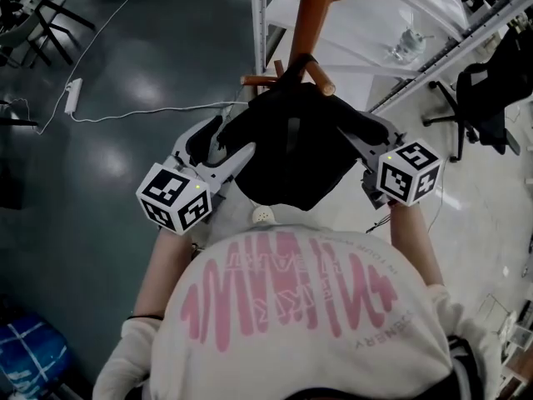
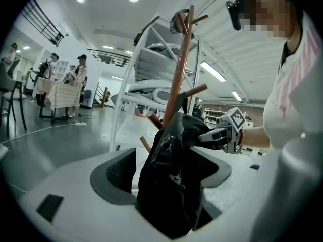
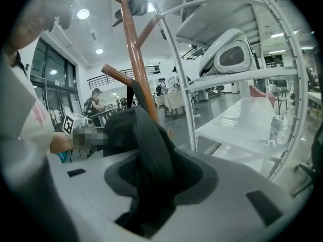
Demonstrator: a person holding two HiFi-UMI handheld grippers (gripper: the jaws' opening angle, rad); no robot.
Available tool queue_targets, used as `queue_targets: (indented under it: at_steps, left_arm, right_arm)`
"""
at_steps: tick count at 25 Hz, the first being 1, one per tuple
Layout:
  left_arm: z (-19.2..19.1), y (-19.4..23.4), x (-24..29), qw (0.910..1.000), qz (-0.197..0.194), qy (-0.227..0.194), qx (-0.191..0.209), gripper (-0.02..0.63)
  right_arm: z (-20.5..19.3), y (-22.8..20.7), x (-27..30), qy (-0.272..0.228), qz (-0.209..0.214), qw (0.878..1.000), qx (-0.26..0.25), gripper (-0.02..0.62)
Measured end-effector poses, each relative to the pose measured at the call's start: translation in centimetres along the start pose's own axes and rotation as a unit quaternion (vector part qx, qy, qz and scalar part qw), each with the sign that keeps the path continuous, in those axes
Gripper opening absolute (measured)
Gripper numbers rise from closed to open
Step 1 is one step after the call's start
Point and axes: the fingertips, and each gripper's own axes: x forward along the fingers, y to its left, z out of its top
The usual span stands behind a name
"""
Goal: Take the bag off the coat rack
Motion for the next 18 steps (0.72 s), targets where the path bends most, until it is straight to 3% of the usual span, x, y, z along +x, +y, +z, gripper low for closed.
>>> queue_targets:
  at_steps: [5, 12, 13, 15, 18]
  left_arm:
    - [0.1, -0.5, 1.3, 0.9981, -0.059, 0.011, -0.013, 0.316]
    - [-0.9, -1.4, 3.5, 0.9942, -0.094, 0.047, 0.023, 0.308]
    - [-1.0, -1.2, 3.6, 0.9943, -0.093, 0.050, 0.020, 0.298]
    - [-0.9, -0.5, 3.5, 0.9953, -0.084, 0.046, 0.007, 0.207]
    - [-0.7, -0.2, 3.5, 0.9958, -0.082, 0.041, 0.001, 0.196]
  right_arm:
    - [0.1, -0.3, 0.2, -0.004, -0.002, 1.000, -0.005, 0.161]
    - [0.1, -0.4, 0.2, -0.010, 0.007, 1.000, -0.001, 0.172]
    - [0.1, -0.3, 0.2, -0.011, 0.006, 1.000, 0.001, 0.173]
    - [0.0, -0.1, 0.2, -0.013, 0.006, 1.000, 0.005, 0.176]
    - [0.0, -0.1, 0.2, -0.017, 0.008, 1.000, 0.009, 0.183]
